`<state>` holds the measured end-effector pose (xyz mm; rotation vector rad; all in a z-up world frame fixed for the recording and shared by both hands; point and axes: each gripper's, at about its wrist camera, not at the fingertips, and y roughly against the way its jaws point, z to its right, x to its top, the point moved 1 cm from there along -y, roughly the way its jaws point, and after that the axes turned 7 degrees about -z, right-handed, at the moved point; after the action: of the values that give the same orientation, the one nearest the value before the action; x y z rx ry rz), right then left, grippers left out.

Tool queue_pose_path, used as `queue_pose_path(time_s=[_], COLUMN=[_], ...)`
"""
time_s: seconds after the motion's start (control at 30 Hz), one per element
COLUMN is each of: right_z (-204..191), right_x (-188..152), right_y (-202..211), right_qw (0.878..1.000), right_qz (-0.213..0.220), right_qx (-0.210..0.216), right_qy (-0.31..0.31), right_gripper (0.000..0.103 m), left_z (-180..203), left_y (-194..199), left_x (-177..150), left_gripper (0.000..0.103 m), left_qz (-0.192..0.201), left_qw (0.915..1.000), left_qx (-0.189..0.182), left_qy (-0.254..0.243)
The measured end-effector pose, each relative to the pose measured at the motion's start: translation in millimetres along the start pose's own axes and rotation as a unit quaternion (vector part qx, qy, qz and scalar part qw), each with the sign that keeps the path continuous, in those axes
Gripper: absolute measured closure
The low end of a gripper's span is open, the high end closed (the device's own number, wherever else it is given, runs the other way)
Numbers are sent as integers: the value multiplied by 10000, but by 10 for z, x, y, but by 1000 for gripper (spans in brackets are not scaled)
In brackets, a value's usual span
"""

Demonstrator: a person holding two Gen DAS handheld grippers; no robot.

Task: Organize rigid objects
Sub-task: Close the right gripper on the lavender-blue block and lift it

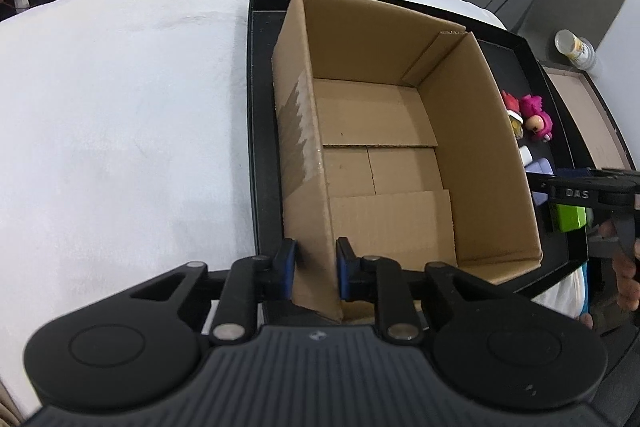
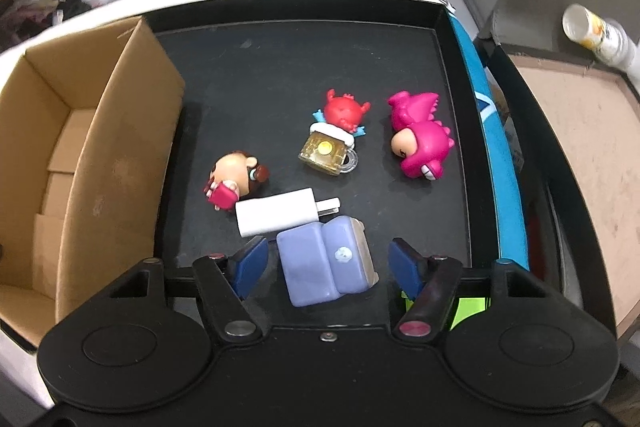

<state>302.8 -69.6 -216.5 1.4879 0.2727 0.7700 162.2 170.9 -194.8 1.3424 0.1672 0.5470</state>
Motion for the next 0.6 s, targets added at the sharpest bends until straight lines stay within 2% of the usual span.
queue_pose_path(time_s=[0.13,0.17,0.2,0.6], right_z=[-23,-31,-44,-43], right_x=[-43,-56,-67,-156], right_y=[-53,-54,-51,200], right_qw=[9998,9998,9996,9995], right_qz=[-37,-34,-35,165], right_qx=[-176,-161,-206,-238], right_qy=[104,144,184,158], right_gripper=[41,53,56,57], left_z=[34,50,66,143], left_y=[8,8,6,-18], left_x=[-76,-91,-103,-175], left_gripper=[83,83,83,83], left_qz=[-40,-58,-70,-24], left_qw=[10000,9999,9999,9999], left_qx=[-24,-33,-43,-39], left_qy=[-85,-86,-81,122])
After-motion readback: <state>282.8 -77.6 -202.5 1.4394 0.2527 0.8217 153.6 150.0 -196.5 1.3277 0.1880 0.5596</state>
